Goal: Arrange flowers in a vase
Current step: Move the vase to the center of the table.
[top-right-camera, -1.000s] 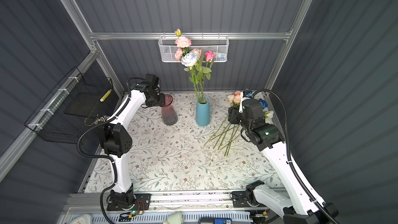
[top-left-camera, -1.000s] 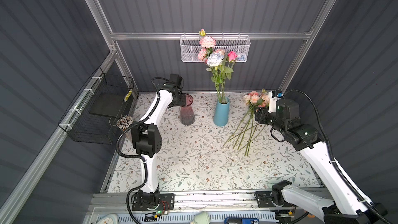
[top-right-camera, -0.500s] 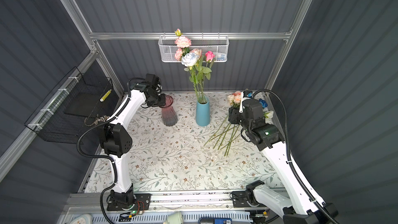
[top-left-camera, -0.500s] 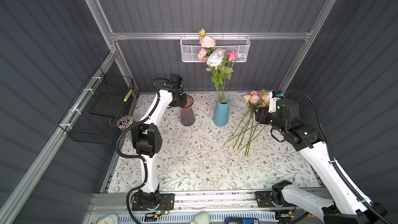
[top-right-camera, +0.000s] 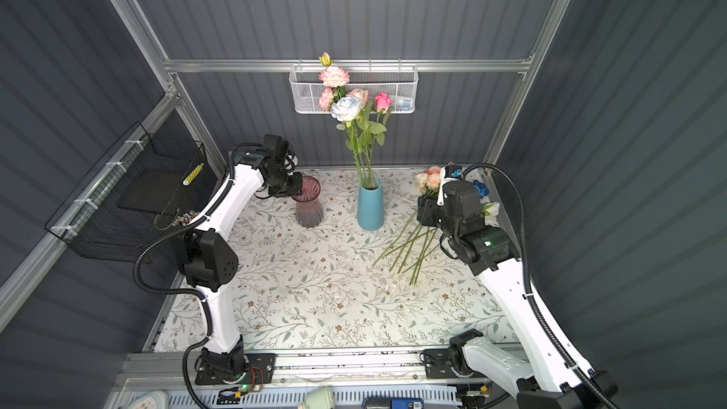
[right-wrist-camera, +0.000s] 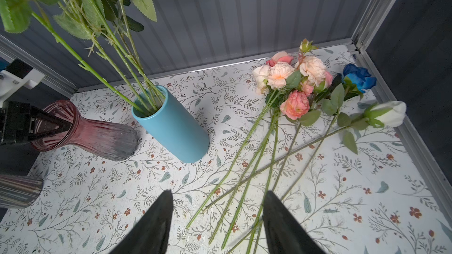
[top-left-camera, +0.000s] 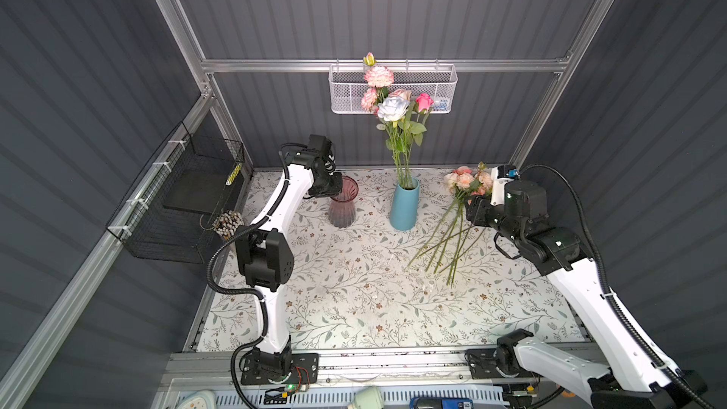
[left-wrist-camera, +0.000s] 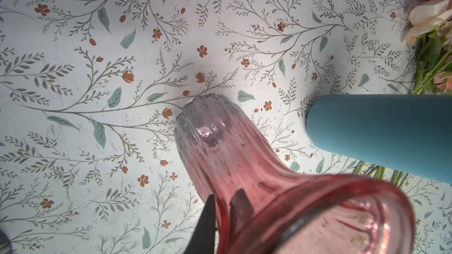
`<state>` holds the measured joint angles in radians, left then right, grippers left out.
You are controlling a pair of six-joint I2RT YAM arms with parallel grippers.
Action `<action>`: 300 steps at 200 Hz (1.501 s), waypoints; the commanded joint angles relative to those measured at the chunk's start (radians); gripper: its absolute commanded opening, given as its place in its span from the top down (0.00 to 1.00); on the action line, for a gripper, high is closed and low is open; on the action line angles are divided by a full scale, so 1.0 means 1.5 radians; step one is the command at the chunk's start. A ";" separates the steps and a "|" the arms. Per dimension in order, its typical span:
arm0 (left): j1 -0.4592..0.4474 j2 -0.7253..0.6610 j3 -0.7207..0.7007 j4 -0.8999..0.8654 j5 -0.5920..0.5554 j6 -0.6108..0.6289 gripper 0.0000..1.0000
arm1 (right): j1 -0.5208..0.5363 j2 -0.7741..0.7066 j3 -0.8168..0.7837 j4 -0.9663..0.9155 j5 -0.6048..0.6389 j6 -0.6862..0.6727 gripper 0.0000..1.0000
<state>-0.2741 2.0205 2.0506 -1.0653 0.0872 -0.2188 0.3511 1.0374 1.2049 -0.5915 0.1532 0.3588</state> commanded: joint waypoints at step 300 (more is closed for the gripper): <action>-0.209 -0.220 -0.201 -0.113 0.157 -0.027 1.00 | -0.022 0.071 0.043 -0.004 0.013 -0.007 0.40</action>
<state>-0.5800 1.6806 1.6714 -1.2350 0.2558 -0.2764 0.3222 1.1477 1.2602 -0.5983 0.1810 0.3519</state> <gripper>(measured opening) 0.128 0.603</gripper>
